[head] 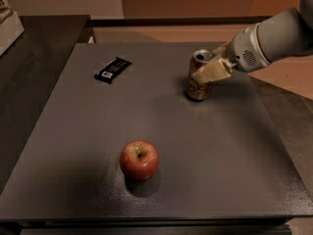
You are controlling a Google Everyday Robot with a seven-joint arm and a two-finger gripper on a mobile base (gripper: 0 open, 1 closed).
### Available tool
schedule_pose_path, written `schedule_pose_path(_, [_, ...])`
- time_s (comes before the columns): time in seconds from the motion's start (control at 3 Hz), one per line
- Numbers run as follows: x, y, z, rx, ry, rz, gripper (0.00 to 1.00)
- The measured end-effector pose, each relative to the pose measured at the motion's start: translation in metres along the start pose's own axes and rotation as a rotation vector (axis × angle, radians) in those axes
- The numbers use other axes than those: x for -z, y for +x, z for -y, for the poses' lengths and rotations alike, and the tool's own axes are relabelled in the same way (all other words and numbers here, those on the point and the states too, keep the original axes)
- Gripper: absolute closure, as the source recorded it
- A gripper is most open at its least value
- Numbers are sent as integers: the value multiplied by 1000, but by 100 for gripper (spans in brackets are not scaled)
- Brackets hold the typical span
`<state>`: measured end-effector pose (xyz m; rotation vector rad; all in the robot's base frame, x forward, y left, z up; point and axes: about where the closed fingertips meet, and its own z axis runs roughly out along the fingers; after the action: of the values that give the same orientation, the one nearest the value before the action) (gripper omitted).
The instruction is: Move orange can near apple
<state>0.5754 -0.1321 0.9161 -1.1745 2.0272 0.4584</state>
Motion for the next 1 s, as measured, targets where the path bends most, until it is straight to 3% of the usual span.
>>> schedule_pose_path(0.33, [18,-7,-29,65,-87,19,100])
schedule_pose_path(0.67, [32,-8,-68,159,-222,32,100])
schedule_pose_path(1.0, [37,0,-99,205,-334,49,100])
